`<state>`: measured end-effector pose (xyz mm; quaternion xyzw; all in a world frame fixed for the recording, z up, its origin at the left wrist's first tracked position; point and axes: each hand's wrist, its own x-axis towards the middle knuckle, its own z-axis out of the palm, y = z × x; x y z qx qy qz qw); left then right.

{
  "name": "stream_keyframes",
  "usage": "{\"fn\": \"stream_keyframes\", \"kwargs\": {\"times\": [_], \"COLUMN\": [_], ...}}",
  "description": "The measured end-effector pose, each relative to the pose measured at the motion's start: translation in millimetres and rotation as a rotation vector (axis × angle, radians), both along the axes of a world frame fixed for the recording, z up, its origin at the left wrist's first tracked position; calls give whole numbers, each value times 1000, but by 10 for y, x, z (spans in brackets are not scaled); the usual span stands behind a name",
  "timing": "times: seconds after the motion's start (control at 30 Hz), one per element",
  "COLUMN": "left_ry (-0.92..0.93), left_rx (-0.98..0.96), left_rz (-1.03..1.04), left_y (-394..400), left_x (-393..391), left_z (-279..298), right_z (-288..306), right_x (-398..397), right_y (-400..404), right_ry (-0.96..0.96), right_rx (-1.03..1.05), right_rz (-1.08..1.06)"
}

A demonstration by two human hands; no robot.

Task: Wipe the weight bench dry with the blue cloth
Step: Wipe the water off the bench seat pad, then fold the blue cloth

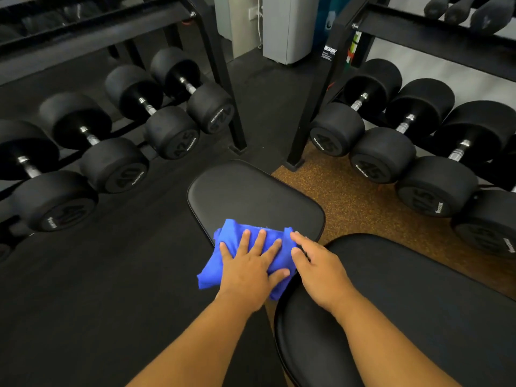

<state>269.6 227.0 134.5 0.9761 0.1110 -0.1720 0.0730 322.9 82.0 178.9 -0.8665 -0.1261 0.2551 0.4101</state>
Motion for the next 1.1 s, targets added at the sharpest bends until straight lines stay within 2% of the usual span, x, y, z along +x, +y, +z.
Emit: {"fn": "stream_keyframes", "kwargs": {"times": [0.07, 0.1, 0.17, 0.23, 0.33, 0.4, 0.47, 0.6, 0.7, 0.77, 0.87, 0.97, 1.03, 1.1], "left_ry": [-3, -24, -173, -343, -310, -300, -302, -319, -304, -122, 24, 64, 30, -10], "left_rx": [-98, -228, -647, -1165, -1929, -2239, -2399, -2432, -2401, -2458, -2098, -2021, -1998, -2002], "left_rz": [49, 128, 402, 661, 838, 916, 979, 981, 970, 790, 767, 635, 593, 522], "left_y": [75, 95, 114, 100, 99, 71, 13, -45, 193, 355, 379, 219, 123, 37], "left_x": [233, 322, 401, 386, 339, 304, 275, 185, 34, -63, -81, 60, 212, 323], "left_z": [33, 61, 188, 376, 554, 629, 681, 743, 746, 796, 919, 1484, 1822, 2198], "right_z": [-21, -29, -18, 35, 86, 94, 146, 217, 254, 335, 546, 891, 1101, 1387], "right_x": [-5, -1, 36, 92, 154, 162, 182, 154, 73, 45, 47, 92, 169, 246], "right_y": [35, 58, 111, 156, 201, 213, 193, 75, -48, -156, -313, -431, -511, -661], "right_ry": [6, 2, 18, 77, 230, 349, 517, 780, 605, 383, 191, 72, 111, 318], "right_rx": [23, 60, 154, 255, 446, 545, 620, 674, 637, 534, 413, 430, 549, 782], "right_rz": [6, -13, -119, -250, -380, -404, -409, -417, -384, -431, -464, -542, -593, -583]}}
